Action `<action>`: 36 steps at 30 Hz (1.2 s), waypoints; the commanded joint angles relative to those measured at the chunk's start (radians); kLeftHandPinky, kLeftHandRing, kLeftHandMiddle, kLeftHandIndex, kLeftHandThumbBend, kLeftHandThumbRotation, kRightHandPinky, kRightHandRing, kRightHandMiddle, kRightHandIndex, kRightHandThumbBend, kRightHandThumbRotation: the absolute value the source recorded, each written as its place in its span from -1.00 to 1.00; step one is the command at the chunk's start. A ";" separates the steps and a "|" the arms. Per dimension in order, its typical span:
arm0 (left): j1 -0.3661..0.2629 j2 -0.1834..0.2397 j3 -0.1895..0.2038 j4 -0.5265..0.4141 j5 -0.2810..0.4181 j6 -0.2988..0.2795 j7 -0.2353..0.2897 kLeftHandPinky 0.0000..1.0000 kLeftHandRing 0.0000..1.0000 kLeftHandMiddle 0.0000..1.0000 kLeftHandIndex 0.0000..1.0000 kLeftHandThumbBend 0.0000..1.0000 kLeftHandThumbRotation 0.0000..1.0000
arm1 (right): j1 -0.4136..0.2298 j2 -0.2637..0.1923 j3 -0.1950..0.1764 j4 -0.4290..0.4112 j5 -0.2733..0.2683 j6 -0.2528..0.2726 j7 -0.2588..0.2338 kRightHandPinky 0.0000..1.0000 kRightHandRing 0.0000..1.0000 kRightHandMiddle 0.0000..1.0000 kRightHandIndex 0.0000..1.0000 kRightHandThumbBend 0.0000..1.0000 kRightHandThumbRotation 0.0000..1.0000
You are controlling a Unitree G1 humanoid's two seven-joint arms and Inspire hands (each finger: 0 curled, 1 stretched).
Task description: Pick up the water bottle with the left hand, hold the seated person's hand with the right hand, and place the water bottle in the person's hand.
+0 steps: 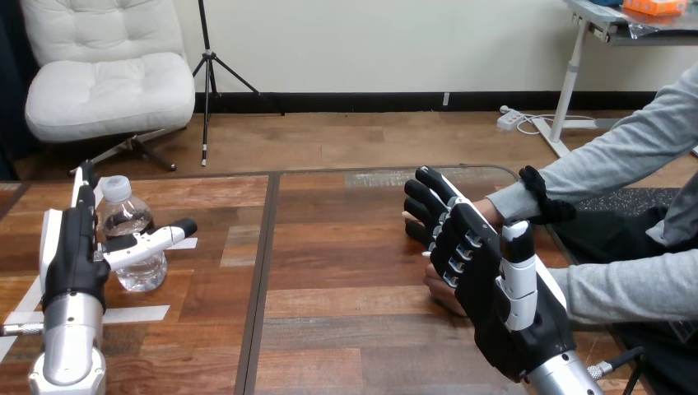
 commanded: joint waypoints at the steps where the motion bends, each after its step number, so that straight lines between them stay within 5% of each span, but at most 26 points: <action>1: -0.092 0.036 -0.018 0.031 0.017 -0.007 0.019 0.94 1.00 1.00 1.00 0.94 -0.78 | -0.056 0.011 0.001 -0.036 0.009 -0.010 0.000 1.00 0.96 0.93 0.91 1.00 1.00; 36: -0.178 0.043 0.003 0.150 -0.013 0.014 0.062 0.98 1.00 1.00 1.00 0.87 -0.71 | -0.057 0.006 -0.005 -0.039 0.019 -0.008 0.011 1.00 0.97 0.93 0.93 1.00 1.00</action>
